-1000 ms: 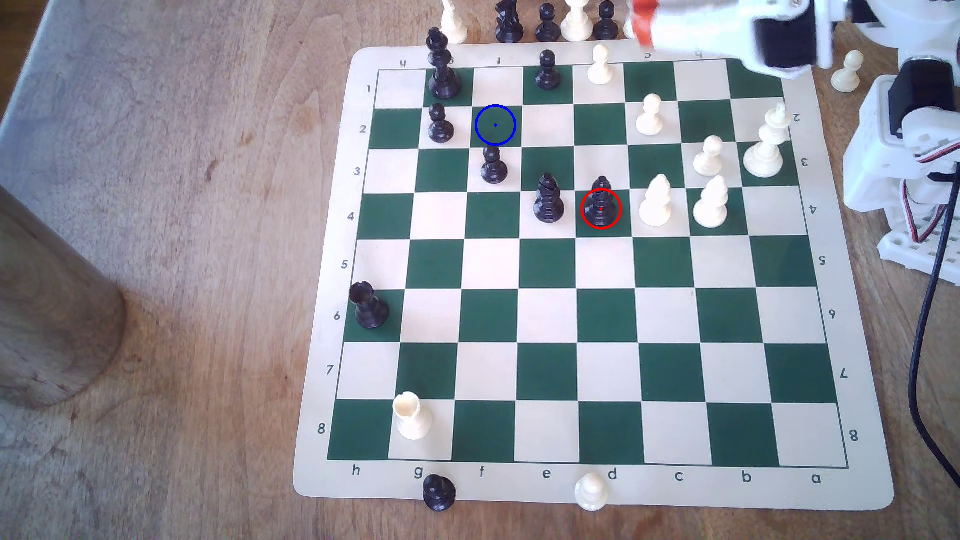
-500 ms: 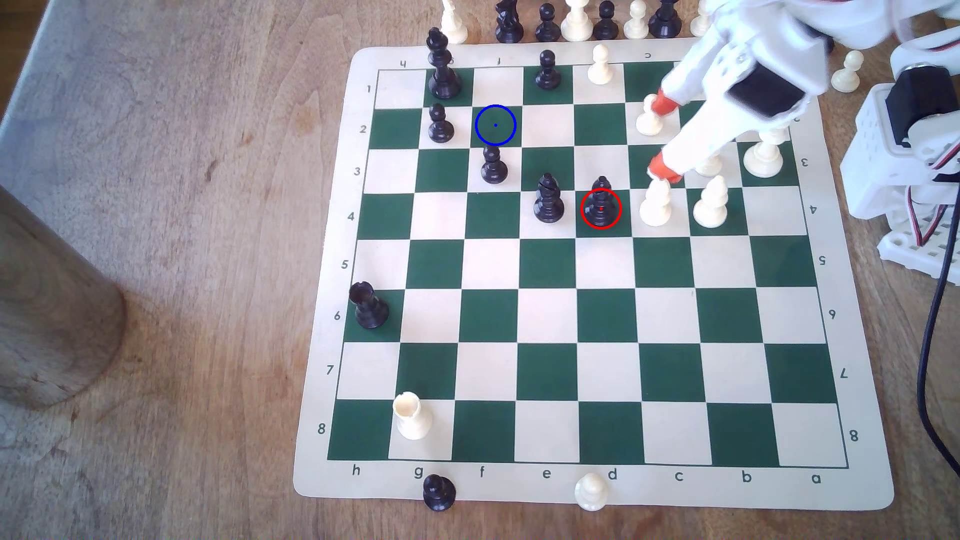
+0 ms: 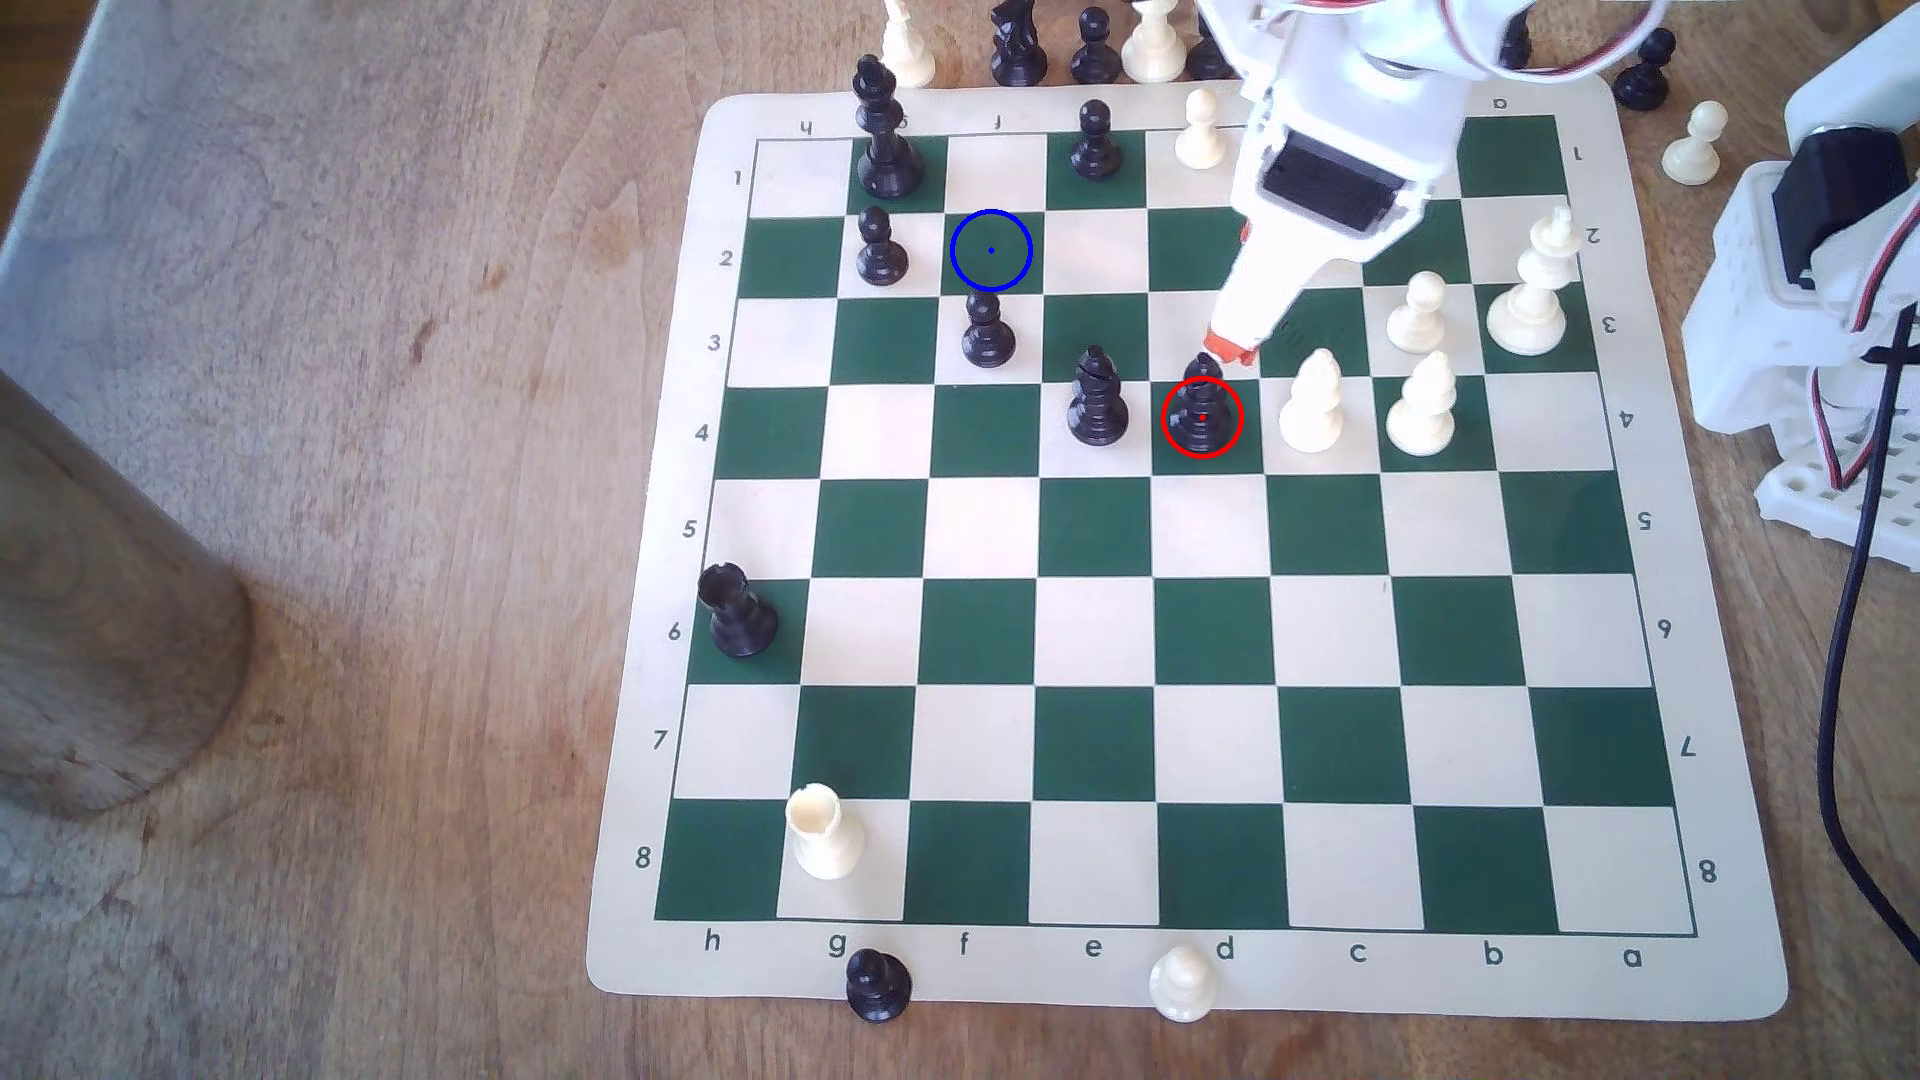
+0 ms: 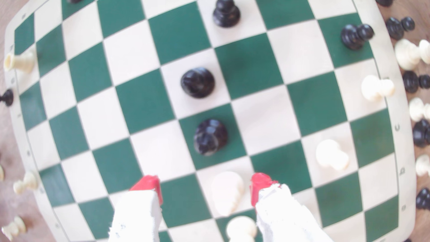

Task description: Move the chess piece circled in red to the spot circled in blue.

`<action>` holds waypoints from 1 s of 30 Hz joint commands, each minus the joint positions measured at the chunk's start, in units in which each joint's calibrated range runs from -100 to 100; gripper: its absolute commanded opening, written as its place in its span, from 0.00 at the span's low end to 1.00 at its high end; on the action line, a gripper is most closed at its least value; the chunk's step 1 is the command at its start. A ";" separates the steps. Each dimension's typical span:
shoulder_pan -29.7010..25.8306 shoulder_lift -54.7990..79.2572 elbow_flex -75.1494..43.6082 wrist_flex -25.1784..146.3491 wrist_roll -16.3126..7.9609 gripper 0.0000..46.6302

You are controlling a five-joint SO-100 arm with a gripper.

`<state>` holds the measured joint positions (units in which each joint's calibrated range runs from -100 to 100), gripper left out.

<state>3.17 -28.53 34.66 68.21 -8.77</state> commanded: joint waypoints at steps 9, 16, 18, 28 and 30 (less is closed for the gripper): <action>-1.88 6.63 -5.01 -4.00 2.78 0.48; -2.51 9.34 -5.01 -5.14 3.61 0.48; -2.58 10.36 -5.01 -6.21 3.86 0.48; -2.66 15.20 -4.92 -10.63 4.10 0.45; -2.66 15.80 -4.92 -11.12 4.10 0.43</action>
<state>0.74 -12.53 34.39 58.17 -4.86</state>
